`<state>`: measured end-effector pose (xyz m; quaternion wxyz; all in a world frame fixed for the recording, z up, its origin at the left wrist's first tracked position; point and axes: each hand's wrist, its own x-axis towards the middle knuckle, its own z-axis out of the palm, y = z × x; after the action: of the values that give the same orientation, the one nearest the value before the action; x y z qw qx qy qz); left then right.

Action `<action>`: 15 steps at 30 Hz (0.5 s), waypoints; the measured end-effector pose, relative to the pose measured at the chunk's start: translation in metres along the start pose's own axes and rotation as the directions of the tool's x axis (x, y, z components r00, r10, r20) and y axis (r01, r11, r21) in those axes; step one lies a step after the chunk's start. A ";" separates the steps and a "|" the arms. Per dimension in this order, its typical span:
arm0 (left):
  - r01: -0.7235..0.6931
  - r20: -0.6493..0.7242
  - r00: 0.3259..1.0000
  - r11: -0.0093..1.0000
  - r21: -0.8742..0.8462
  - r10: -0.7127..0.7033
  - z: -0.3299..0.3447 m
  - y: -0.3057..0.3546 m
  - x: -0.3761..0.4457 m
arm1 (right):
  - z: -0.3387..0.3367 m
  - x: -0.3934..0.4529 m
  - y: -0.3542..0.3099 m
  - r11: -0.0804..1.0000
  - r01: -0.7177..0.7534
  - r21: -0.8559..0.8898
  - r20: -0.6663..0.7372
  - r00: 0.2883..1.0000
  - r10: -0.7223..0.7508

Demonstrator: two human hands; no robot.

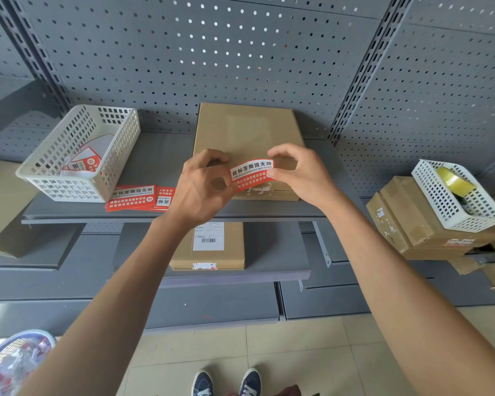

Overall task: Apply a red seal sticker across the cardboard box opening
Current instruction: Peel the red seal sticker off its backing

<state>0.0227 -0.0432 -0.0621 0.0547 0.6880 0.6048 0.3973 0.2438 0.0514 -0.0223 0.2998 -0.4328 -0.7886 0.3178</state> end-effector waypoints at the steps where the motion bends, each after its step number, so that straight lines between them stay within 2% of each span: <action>1: 0.001 -0.005 1.000 1.000 -0.001 -0.001 0.000 0.001 0.000 | -0.001 -0.001 0.000 1.000 0.009 -0.027 0.009 1.000 -0.008; 15: -0.002 0.025 1.000 1.000 -0.007 0.003 -0.004 0.001 0.000 | -0.008 -0.006 0.001 0.997 0.014 -0.073 0.086 0.996 -0.008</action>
<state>0.0217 -0.0454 -0.0591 0.0641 0.6936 0.6019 0.3906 0.2525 0.0487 -0.0194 0.2514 -0.4253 -0.8142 0.3050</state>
